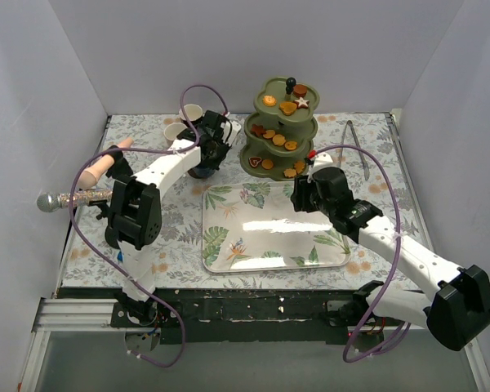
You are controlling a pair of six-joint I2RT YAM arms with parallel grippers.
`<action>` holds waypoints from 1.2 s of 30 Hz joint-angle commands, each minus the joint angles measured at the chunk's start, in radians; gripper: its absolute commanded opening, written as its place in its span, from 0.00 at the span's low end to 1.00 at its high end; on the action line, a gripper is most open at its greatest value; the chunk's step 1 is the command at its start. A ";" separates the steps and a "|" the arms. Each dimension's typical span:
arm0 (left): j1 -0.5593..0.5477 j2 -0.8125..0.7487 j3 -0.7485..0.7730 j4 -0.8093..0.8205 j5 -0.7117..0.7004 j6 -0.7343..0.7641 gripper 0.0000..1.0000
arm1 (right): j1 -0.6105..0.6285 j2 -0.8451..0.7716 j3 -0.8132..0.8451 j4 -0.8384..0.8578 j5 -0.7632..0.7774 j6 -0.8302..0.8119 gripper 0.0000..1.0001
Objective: Serve the afternoon tea
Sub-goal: Place the cup on the coaster.
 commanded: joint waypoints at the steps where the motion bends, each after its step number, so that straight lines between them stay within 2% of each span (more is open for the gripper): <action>1: 0.021 -0.024 0.112 0.037 -0.007 0.092 0.00 | -0.007 0.016 0.050 0.033 -0.014 0.029 0.56; 36: 0.072 0.060 0.132 0.028 0.028 0.115 0.00 | -0.025 0.042 0.060 0.025 -0.036 0.029 0.56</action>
